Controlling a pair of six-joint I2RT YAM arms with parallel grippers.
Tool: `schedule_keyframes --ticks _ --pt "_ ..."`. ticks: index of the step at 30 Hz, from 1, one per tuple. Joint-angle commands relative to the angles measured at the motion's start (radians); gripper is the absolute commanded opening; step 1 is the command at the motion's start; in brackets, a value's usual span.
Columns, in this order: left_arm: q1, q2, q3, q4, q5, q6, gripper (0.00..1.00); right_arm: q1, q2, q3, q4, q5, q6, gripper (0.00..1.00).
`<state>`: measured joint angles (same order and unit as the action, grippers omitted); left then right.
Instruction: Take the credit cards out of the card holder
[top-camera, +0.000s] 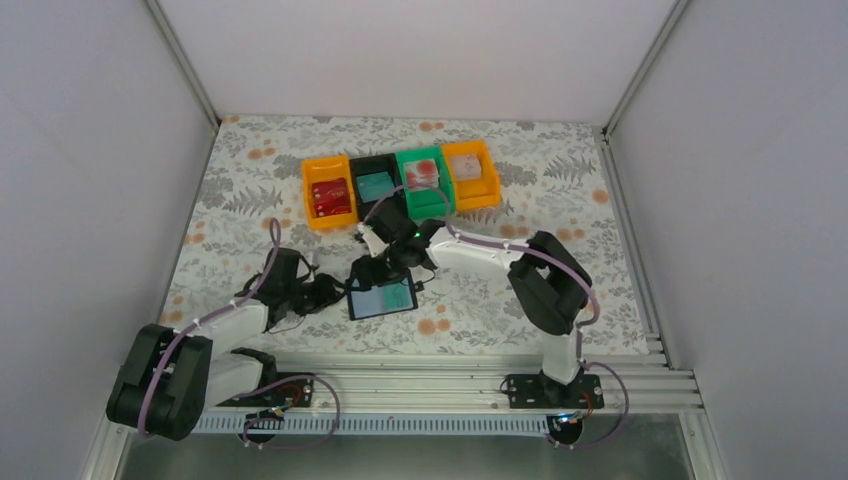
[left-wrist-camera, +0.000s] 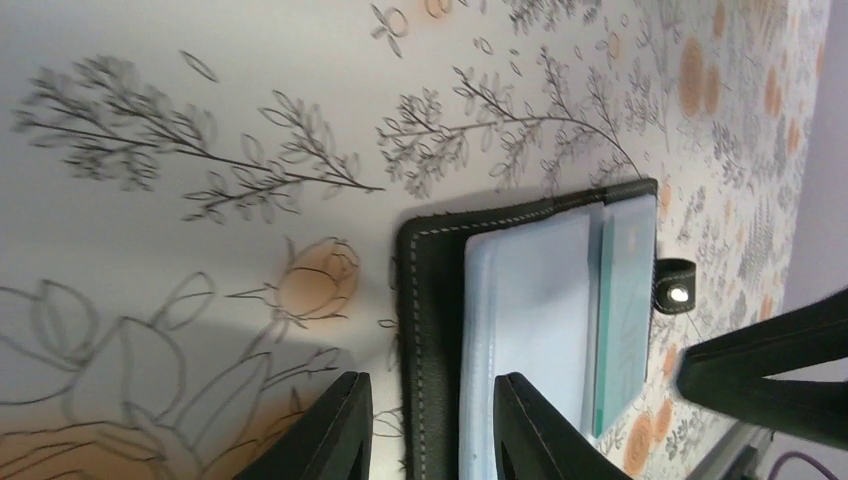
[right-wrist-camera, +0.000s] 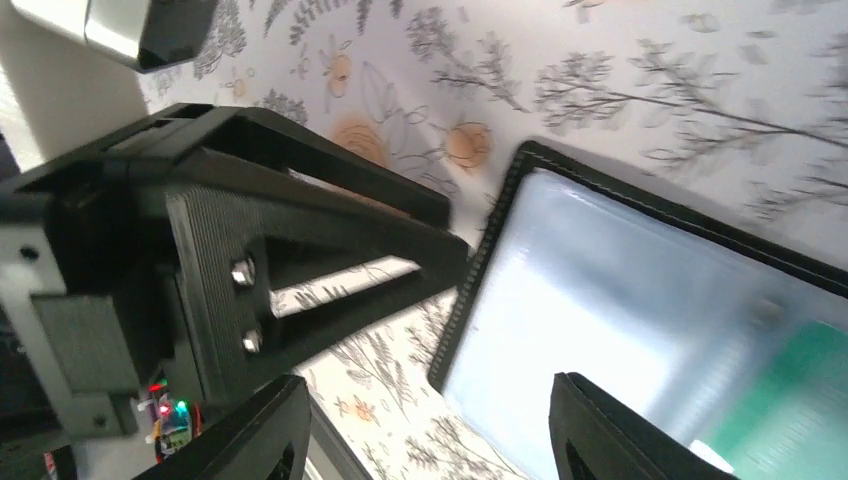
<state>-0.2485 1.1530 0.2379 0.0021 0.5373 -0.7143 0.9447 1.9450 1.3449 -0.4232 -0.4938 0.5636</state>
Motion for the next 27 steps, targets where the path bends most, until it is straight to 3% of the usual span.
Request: schedule_keyframes --ticks 1,4,9,12,19,27 --pt "0.023 -0.023 0.027 -0.151 -0.115 0.018 0.32 -0.058 -0.129 -0.021 -0.141 0.147 0.003 0.62" --pt "0.028 -0.041 0.049 -0.180 -0.113 0.030 0.39 -0.091 -0.139 -0.085 -0.241 0.282 0.019 0.62" --pt "0.012 -0.047 0.052 -0.095 -0.012 0.024 0.78 -0.096 -0.064 -0.092 -0.326 0.385 0.017 0.71" --pt "0.005 -0.021 -0.007 0.016 0.024 -0.023 0.91 -0.097 -0.026 -0.101 -0.285 0.329 0.004 0.76" --pt "-0.031 0.042 -0.034 0.142 0.030 -0.062 0.92 -0.097 -0.014 -0.200 -0.130 0.104 0.013 0.70" --pt "-0.056 0.056 -0.055 0.242 0.057 -0.080 0.66 -0.096 -0.003 -0.219 -0.023 0.006 0.061 0.67"
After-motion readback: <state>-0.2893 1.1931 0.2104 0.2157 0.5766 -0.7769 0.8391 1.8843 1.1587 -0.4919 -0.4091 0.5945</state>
